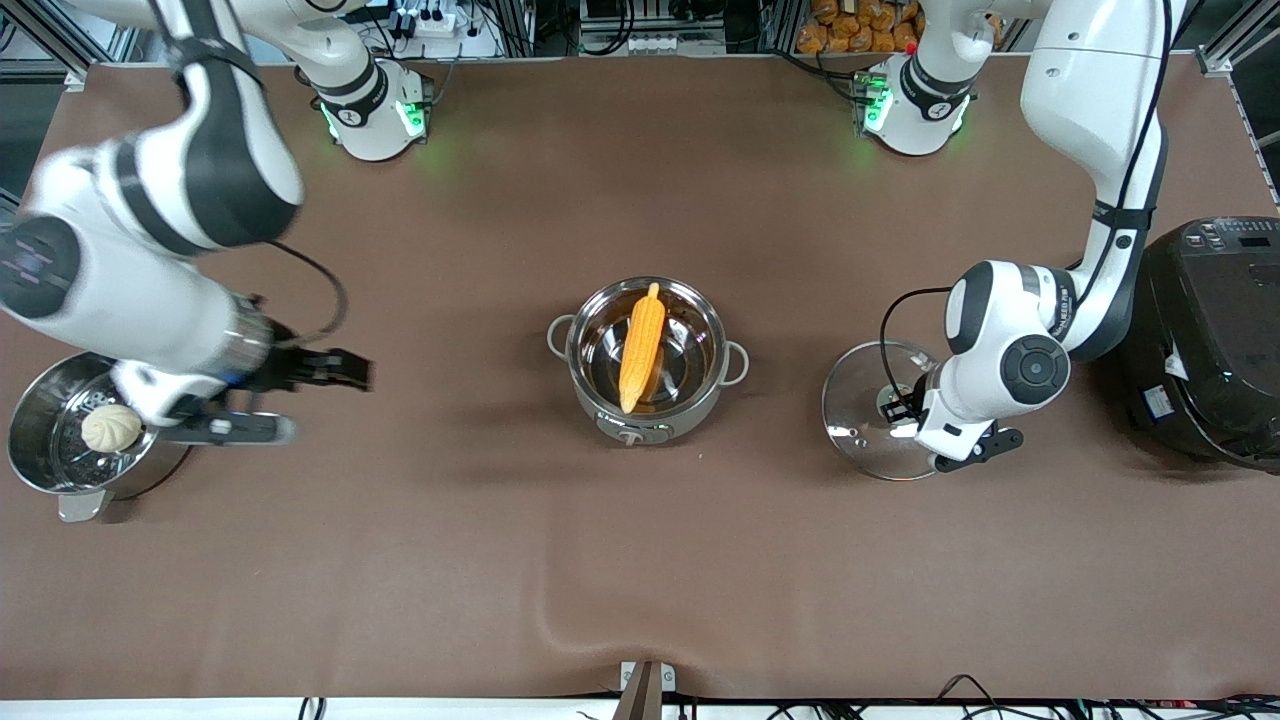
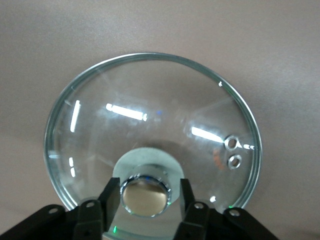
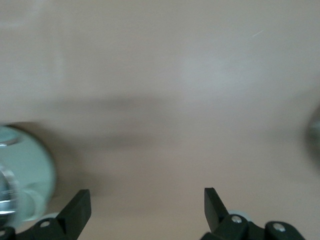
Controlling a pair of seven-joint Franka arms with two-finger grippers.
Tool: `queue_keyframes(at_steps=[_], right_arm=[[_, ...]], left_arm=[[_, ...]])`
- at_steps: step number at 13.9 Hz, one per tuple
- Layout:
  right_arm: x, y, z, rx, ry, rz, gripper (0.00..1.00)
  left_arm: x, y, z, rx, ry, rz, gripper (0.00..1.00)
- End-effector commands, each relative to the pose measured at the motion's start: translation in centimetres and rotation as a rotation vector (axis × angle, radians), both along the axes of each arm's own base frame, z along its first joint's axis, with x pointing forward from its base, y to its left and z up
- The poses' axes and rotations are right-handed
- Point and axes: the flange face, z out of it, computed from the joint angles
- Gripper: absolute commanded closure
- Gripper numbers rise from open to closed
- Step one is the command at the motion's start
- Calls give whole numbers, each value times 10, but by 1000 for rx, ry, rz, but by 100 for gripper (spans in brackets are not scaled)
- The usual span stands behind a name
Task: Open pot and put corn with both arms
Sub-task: 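Set the glass lid on the table and open the left gripper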
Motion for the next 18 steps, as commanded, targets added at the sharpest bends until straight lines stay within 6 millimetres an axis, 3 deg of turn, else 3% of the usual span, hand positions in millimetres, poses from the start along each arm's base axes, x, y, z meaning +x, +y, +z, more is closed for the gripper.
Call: queue_keyframes(at_steps=[1, 2, 3, 5, 7, 8, 10, 15, 17, 18], right_arm=[[-9, -39, 27, -67, -4, 103, 0], [-6, -70, 42, -59, -10, 61, 0], [-5, -87, 60, -53, -29, 34, 0], [-12, -97, 69, -70, 21, 7, 0], [-19, -132, 77, -45, 24, -39, 0], [-25, -138, 86, -23, 10, -55, 0], [-45, -150, 94, -16, -46, -71, 0], [-78, -179, 116, -17, -71, -5, 0], [-95, -178, 128, -7, -36, -66, 0], [-100, -178, 133, -5, -43, -68, 0]], left_arm=[[0, -4, 27, -27, -26, 7, 0], [0, -4, 47, -32, -44, 4, 0], [-2, -3, 75, -37, -63, 2, 0], [-6, 4, 144, -54, -146, -6, 0], [-18, 11, 207, -66, -206, -11, 0], [-26, 13, 229, -63, -215, -31, 0], [-46, 20, 265, -25, -206, -138, 0], [-68, 59, 351, -33, -103, -370, 0], [-69, 89, 372, -42, -95, -441, 0], [-70, 91, 382, -46, -102, -489, 0]])
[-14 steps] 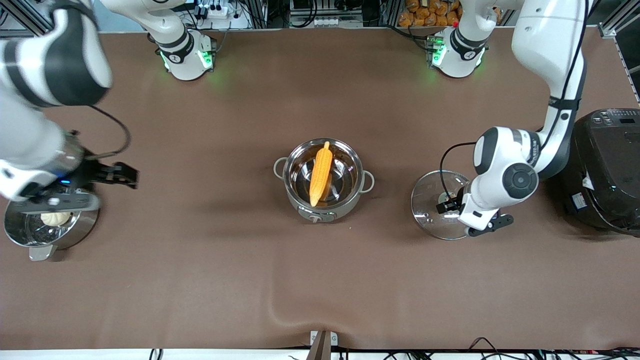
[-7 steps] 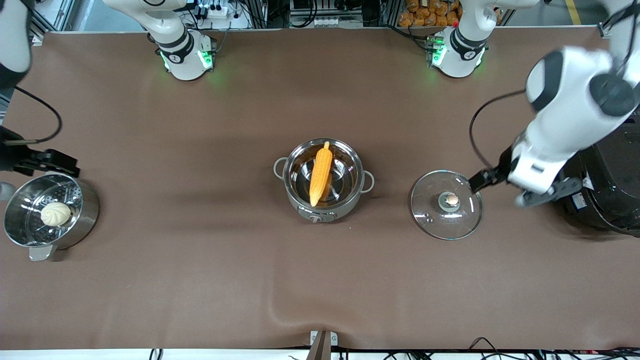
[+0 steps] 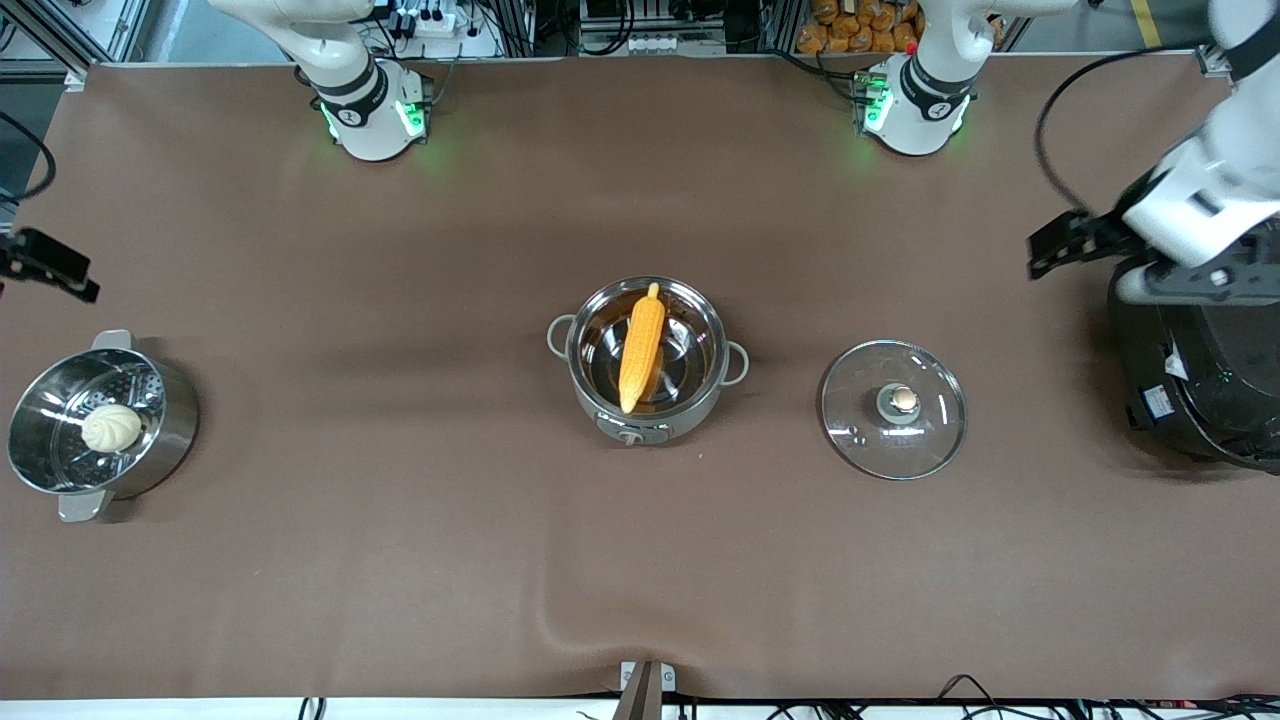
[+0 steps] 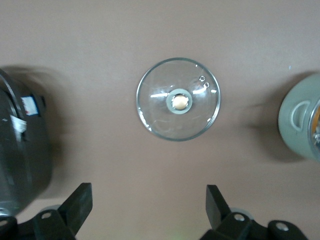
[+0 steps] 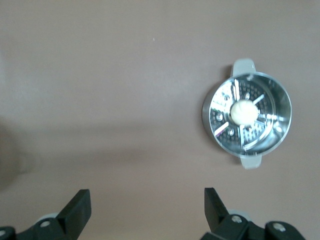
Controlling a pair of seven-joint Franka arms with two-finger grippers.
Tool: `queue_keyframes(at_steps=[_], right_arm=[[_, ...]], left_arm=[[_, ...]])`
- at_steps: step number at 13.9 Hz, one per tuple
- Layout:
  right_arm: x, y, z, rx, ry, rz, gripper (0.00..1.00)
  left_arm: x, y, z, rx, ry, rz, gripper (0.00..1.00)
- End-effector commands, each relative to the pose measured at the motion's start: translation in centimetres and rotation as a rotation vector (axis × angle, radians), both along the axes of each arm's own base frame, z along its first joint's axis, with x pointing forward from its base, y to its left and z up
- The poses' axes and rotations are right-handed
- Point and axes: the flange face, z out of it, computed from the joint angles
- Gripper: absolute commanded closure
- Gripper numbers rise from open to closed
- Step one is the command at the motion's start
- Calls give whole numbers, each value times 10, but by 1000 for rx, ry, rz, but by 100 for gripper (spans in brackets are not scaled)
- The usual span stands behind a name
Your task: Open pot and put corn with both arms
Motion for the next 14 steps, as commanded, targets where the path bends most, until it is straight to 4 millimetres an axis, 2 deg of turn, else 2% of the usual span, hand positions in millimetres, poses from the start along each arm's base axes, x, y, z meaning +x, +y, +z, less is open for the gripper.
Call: queue_keyframes(at_steps=[1, 2, 3, 4, 8, 14], right_arm=[[-22, 4, 11, 25, -12, -27, 0], [-23, 7, 13, 25, -13, -26, 0], [-23, 8, 11, 37, -10, -25, 0], [-23, 9, 10, 85, -12, -31, 0], [-23, 8, 9, 85, -10, -29, 0], [-20, 4, 3, 51, 7, -24, 0]], left_arm=[[-2, 17, 27, 18, 12, -78, 0], [-6, 21, 46, 18, 3, -72, 0], [-8, 20, 54, 16, 6, -73, 0], [-10, 18, 55, 15, 15, -78, 0], [-13, 1, 57, 15, 17, -108, 0], [-14, -2, 58, 8, 16, -99, 0]])
